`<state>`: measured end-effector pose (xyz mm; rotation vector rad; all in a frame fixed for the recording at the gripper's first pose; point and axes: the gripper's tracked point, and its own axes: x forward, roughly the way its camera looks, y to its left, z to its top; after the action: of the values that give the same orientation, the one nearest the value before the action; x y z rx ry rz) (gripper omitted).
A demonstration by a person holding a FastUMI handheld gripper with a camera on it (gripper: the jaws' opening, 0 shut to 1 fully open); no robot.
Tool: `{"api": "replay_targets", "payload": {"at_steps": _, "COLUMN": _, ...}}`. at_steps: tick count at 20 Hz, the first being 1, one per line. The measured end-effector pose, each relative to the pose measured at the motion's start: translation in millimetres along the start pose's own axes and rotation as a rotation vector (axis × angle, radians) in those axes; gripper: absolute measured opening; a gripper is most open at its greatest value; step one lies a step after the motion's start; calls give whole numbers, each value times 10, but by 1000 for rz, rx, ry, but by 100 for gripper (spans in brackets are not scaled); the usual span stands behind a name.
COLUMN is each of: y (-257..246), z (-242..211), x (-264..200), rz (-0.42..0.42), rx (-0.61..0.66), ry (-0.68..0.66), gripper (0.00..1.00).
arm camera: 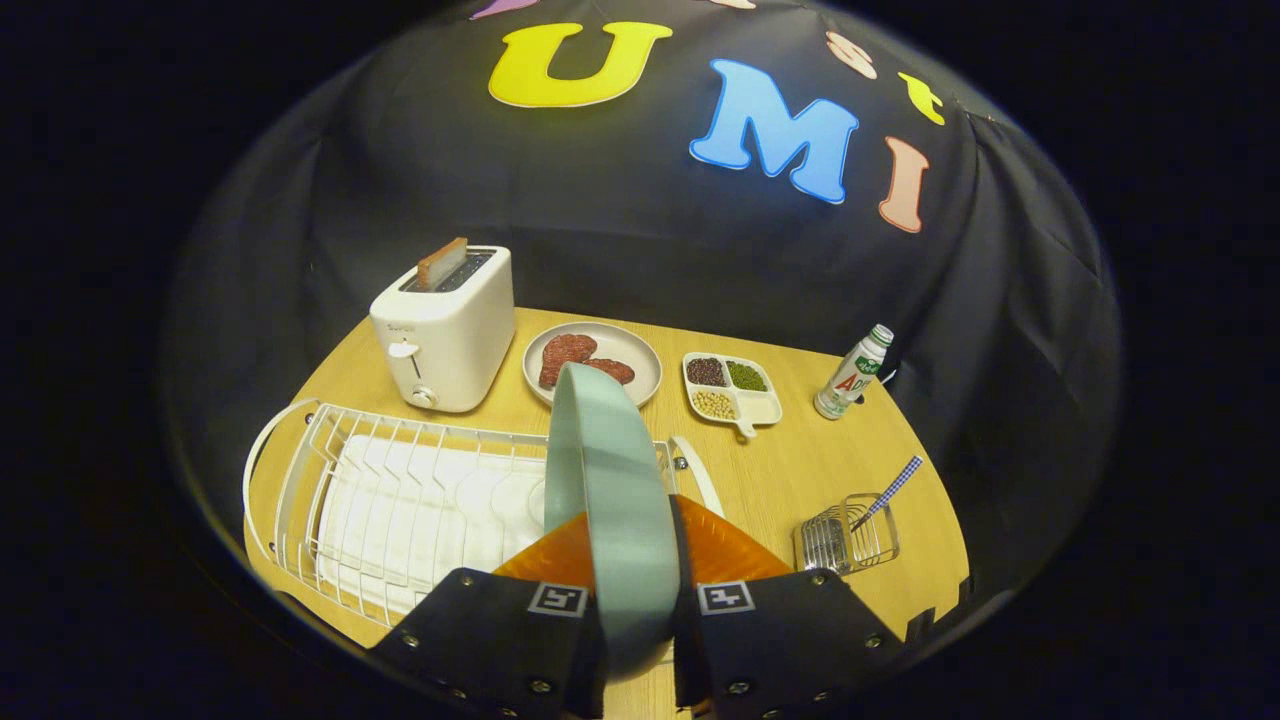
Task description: Take the plate from the dish rack, then take the spoon from the basket and place it into the plate.
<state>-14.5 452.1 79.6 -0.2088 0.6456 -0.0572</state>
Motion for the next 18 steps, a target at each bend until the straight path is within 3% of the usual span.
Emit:
{"api": "replay_targets", "payload": {"at_steps": 10, "y": -367, "z": -100, "x": -807, "rz": -30, "rx": 34, "ry": -66, "gripper": 26}}
{"api": "replay_targets", "payload": {"at_steps": 18, "y": -753, "z": -868, "x": -1165, "rz": 43, "rx": 34, "ry": -29, "gripper": 25}}
